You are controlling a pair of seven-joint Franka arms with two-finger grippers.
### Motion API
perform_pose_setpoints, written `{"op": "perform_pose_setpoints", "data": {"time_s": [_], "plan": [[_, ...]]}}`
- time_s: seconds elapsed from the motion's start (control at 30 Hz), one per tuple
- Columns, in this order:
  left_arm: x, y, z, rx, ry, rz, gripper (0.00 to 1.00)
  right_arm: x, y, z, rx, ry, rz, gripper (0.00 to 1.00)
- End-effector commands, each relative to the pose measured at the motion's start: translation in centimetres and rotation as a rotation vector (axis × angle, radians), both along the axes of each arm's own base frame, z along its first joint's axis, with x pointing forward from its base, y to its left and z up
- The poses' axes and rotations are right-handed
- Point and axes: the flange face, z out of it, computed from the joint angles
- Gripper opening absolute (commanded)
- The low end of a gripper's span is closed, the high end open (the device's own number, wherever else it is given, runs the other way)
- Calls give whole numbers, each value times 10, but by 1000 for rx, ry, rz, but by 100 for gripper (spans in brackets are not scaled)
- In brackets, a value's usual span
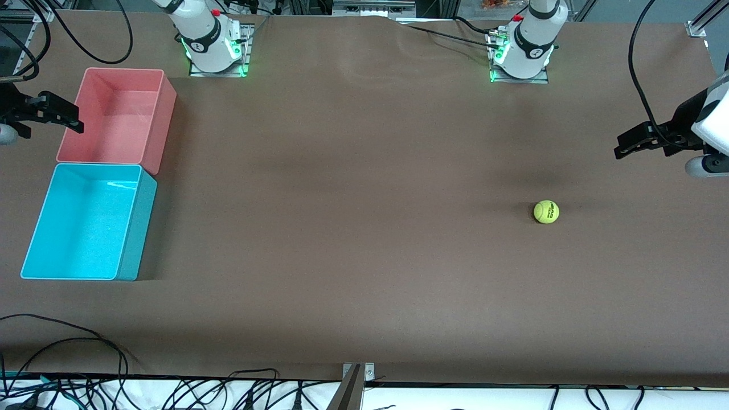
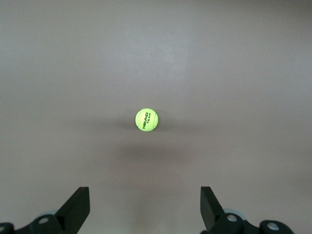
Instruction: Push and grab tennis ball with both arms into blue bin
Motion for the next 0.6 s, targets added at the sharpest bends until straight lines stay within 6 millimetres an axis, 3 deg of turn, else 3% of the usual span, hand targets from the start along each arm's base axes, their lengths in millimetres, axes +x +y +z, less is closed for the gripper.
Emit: {"op": "perform_pose_setpoints", "data": {"time_s": [0.0,0.57], "plan": [[-1,-6,-3,-11,-5,-65,100,0,0,8,16,-16,-3,100],[-1,1,-3,-17,-7,-127,100,0,-2,8,20,-22,-30,100]]}}
